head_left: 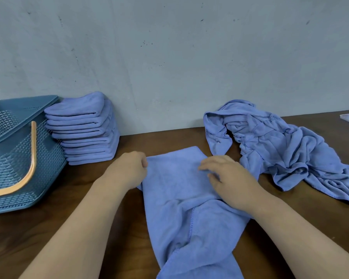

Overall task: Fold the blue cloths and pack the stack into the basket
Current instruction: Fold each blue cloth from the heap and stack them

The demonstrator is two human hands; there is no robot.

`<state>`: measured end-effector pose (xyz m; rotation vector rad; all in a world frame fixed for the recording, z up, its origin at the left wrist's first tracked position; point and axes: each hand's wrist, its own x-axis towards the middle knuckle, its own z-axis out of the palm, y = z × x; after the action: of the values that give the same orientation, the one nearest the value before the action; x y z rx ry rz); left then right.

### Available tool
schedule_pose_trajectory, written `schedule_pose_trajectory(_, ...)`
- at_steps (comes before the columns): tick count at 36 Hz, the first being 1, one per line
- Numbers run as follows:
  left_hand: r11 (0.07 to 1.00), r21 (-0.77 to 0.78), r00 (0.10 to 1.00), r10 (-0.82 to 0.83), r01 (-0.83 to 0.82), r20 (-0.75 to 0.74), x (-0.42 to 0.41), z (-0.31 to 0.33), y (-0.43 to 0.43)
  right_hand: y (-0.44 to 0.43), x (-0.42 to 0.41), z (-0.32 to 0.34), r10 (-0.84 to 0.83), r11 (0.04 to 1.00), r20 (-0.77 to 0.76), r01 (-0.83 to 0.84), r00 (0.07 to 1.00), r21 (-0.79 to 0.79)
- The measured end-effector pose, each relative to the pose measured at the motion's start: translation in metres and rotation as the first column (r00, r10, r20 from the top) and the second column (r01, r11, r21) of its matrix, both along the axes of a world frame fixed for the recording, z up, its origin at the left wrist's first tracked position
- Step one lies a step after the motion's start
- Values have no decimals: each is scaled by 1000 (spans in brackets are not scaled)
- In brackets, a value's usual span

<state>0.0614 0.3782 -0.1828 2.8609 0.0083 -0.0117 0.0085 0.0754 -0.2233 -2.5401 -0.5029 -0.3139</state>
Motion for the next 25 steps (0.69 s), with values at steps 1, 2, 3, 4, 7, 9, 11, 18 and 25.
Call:
schedule_pose_trajectory(1, 1000, 12, 999, -5, 6, -53, 0, 0, 1, 2, -1, 0, 28, 999, -19, -29, 999, -27)
schedule_pose_trajectory(2, 1000, 30, 996, -7, 10, -86, -1, 1, 1, 3, -2, 0, 42, 998, -39, -44, 998, -46)
schedule_pose_trajectory(3, 999, 52, 994, -8, 14, -105, 0, 1, 1, 4, -3, 1, 40, 998, -54, -43, 998, -56)
schedule_pose_trajectory(4, 998, 66, 993, -11, 19, -118, 0, 3, 3, 4, -3, 2, 18, 998, -76, -23, 997, -66)
schedule_pose_trajectory(7, 998, 49, 985, -37, 46, -169, 7, -1, 6, 2, -5, 5, -73, 980, -181, 37, 981, -194)
schedule_pose_trajectory(9, 999, 0, 978, -39, 40, -205, 7, -10, 8, 1, -6, 5, -82, 975, -228, 31, 970, -219)
schedule_pose_trajectory(11, 999, -45, 992, -19, 14, -127, 6, -24, 12, 0, -6, 8, -93, 984, -141, 69, 986, -164)
schedule_pose_trajectory(18, 998, -61, 994, 5, 2, 109, 3, -15, 10, 0, -10, 15, -55, 993, -34, 51, 998, -105)
schedule_pose_trajectory(25, 997, -71, 995, -39, 32, -93, 5, -28, 18, 4, -11, 11, 3, 985, -201, -38, 980, -168)
